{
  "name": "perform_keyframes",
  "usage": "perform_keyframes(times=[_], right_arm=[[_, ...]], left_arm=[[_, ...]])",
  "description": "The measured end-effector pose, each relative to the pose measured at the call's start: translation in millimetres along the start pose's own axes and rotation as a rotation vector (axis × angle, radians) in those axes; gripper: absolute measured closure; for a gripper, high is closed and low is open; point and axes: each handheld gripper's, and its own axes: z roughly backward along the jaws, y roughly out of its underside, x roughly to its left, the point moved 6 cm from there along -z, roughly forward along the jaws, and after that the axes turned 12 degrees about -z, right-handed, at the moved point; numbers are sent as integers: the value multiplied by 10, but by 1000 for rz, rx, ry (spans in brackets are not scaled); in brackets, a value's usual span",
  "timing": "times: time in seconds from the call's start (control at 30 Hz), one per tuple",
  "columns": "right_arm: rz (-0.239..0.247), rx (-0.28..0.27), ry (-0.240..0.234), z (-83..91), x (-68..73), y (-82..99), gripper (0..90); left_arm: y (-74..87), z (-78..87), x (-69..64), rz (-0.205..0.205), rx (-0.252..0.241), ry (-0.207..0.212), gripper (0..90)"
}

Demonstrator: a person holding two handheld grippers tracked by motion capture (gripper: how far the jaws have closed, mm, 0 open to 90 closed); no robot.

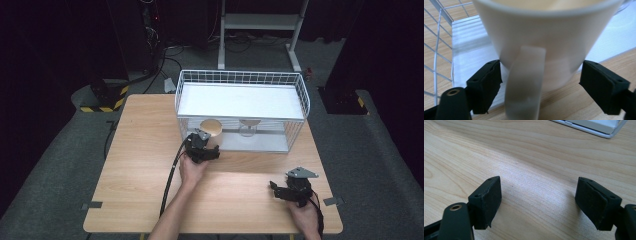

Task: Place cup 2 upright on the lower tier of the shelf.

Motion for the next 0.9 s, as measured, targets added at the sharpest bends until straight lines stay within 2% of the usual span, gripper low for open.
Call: perform_keyframes(times=[0.13,0.2,0.43,0.7,0.9], right_arm=[[0,0,0,0,0,0,216],[0,0,0,0,0,0,215],[-4,1,-2,0,3,-1,215],[2,0,-1,-1,-1,-1,215],[0,0,-1,0,0,0,215]], left_arm=[[-12,-21,14,11,3,-7,260],[-19,-35,33,2,11,-10,265],[-36,-104,64,27,14,-10,332],[-79,-174,74,8,37,-18,397],[-89,-217,77,35,33,-20,488]])
